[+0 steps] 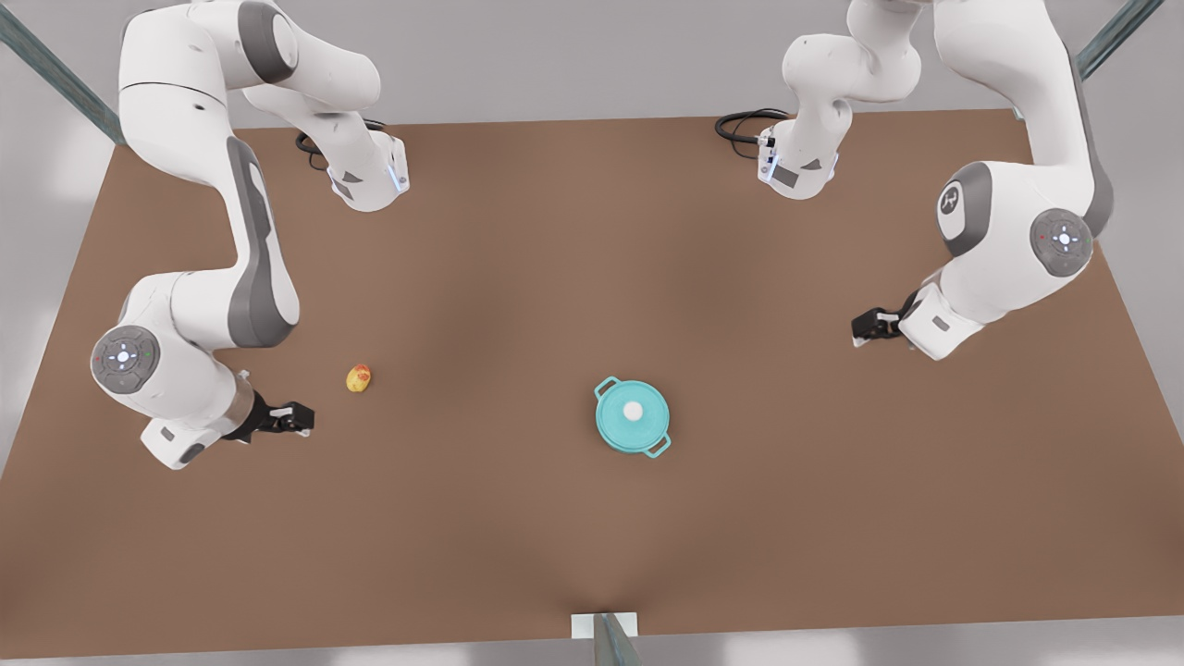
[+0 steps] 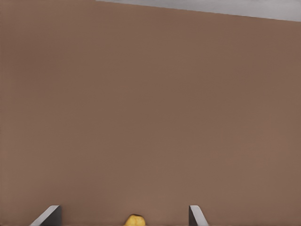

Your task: Open the pot lid and put the potato into the pot

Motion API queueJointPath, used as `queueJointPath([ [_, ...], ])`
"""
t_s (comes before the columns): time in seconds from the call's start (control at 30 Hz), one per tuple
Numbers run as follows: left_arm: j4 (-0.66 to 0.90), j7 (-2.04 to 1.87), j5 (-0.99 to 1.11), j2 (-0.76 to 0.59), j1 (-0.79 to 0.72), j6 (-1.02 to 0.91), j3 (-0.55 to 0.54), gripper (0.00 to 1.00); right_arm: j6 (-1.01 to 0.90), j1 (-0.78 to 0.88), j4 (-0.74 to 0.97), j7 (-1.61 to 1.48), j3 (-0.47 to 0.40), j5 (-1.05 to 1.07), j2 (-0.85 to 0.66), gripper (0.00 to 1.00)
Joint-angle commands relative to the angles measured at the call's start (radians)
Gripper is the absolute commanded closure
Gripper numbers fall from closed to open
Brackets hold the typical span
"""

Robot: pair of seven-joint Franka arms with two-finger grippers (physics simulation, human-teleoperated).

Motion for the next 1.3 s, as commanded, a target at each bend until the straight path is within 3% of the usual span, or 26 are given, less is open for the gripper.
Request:
queueJointPath([
  [0.0, 0.004, 0.057, 0.006, 0.0, -0.006, 0.052, -0.002, 0.0, 0.005, 0.003, 0.0, 0.022, 0.0, 0.001, 0.005, 0.0],
  [0.1, 0.076, 0.012, -0.006, 0.064, -0.098, 0.05, -0.017, 0.0, -0.004, 0.003, -0.026, 0.02, 0.0, 0.004, 0.018, 0.0],
  [0.17, 0.34, -0.249, 0.003, 0.193, -0.226, -0.054, -0.046, 0.0, 0.009, 0.004, -0.062, 0.018, 0.002, 0.002, 0.025, 0.0],
  [0.2, 0.345, -0.33, 0.036, 0.216, -0.302, -0.046, -0.048, 0.0, 0.028, 0.009, -0.088, 0.018, 0.003, 0.001, 0.025, 0.0],
  [0.27, 0.624, -0.625, 0.041, 0.49, -0.37, 0.024, -0.051, 0.0, 0.044, 0.009, -0.124, 0.012, 0.002, 0.002, 0.02, 0.0],
  [0.3, 0.638, -0.654, 0.034, 0.532, -0.37, 0.101, -0.051, 0.0, 0.045, 0.012, -0.115, -0.037, 0.002, -0.013, 0.023, 0.0],
  [0.37, 0.639, -0.774, 0.034, 0.592, -0.37, 0.225, -0.077, 0.0, 0.059, 0.007, -0.074, -0.092, -0.004, -0.01, 0.026, 0.0],
  [0.5, 0.576, -0.843, 0.038, 0.592, -0.43, 0.196, -0.083, 0.0, 0.058, 0.006, -0.121, 0.066, -0.004, -0.01, 0.057, 0.0],
  [0.6, 0.518, -0.858, 0.038, 0.592, -0.462, 0.198, -0.083, 0.0, 0.441, -0.005, -0.488, 0.083, -0.004, -0.008, -0.092, 0.01],
  [0.63, 0.481, -0.854, 0.053, 0.589, -0.463, 0.199, -0.082, 0.0, 0.461, -0.006, -0.542, 0.138, -0.006, -0.007, -0.132, 0.09],
  [0.67, 0.457, -0.848, 0.075, 0.587, -0.462, 0.207, -0.082, 0.0, 0.461, -0.005, -0.583, 0.163, -0.006, -0.007, -0.164, 0.0],
  [0.83, 0.371, -0.779, 0.095, 0.603, -0.471, 0.394, -0.083, 0.0, 0.567, -0.006, -0.762, 0.256, -0.006, -0.005, -0.235, 0.0],
  [1.27, 0.372, -0.713, 0.139, 0.676, -0.456, 0.48, -0.077, 0.0, 0.742, -0.006, -0.832, 0.365, -0.004, 0.005, -0.08, 0.0],
])
